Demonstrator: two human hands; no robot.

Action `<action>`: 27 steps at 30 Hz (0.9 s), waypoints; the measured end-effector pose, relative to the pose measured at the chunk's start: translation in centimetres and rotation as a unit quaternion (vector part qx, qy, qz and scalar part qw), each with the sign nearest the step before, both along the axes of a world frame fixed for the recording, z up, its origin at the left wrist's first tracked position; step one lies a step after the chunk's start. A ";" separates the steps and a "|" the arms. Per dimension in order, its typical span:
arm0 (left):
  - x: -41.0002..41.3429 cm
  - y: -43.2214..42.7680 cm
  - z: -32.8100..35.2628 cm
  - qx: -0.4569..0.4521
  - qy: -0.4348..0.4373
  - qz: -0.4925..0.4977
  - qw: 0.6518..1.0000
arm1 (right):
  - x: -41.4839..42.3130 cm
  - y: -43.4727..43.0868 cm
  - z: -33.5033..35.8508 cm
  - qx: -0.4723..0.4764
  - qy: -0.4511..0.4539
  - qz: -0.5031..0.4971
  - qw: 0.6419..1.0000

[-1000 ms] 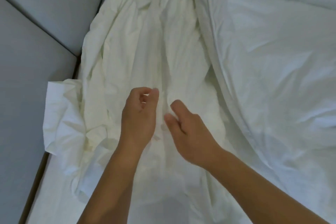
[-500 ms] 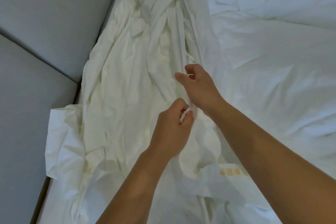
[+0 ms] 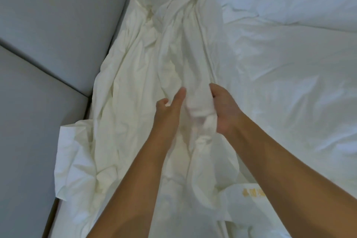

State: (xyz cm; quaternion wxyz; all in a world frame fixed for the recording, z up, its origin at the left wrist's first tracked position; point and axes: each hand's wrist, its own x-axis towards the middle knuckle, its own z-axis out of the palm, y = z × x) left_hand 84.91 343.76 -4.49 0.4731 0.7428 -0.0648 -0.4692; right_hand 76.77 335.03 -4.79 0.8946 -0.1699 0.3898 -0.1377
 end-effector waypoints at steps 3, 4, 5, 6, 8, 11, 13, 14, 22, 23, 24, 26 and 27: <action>-0.6 -2.2 0.6 -0.040 0.084 -0.020 0.995 | -2.6 1.7 0.9 -0.070 0.001 0.158 0.985; -1.0 -3.0 0.9 -0.053 0.051 -0.009 0.997 | -3.5 2.1 1.3 -0.121 0.038 0.242 0.962; -1.5 -3.5 1.3 -0.056 -0.011 0.002 0.998 | -4.3 2.2 1.6 -0.156 0.060 0.299 0.939; -2.1 -3.8 1.7 -0.055 -0.093 0.008 0.994 | -5.1 1.9 2.0 -0.175 0.066 0.315 0.930; -3.4 -3.2 2.4 -0.055 -0.276 -0.033 0.959 | -6.1 0.7 2.7 -0.186 0.067 0.211 0.957; -6.7 -0.8 3.9 -0.099 -0.397 -0.228 0.884 | -6.5 -0.8 3.7 -0.216 0.058 0.072 0.972; -8.7 0.7 4.1 -0.137 -0.357 -0.303 0.873 | -6.4 -0.8 4.0 -0.138 0.048 0.088 0.985; -8.8 1.4 4.0 -0.151 -0.303 -0.301 0.891 | -6.5 -0.5 4.1 -0.091 0.041 0.092 0.991; -6.8 1.4 2.9 -0.043 0.007 -0.141 0.989 | -10.8 2.0 3.8 -0.036 -0.006 -0.027 0.999; -7.7 0.7 2.9 -0.029 0.064 -0.161 0.985 | -11.2 2.4 4.4 -0.023 -0.028 0.016 0.999; -8.6 0.1 3.2 -0.027 0.089 -0.165 0.982 | -11.7 2.6 4.6 -0.022 -0.031 0.057 0.998; -10.2 -0.8 3.7 -0.034 0.031 -0.146 0.988 | -13.0 2.2 5.1 -0.039 -0.010 0.114 0.993; -10.9 -1.1 4.0 -0.034 -0.062 -0.152 0.986 | -13.5 1.8 5.3 -0.042 0.006 0.123 0.992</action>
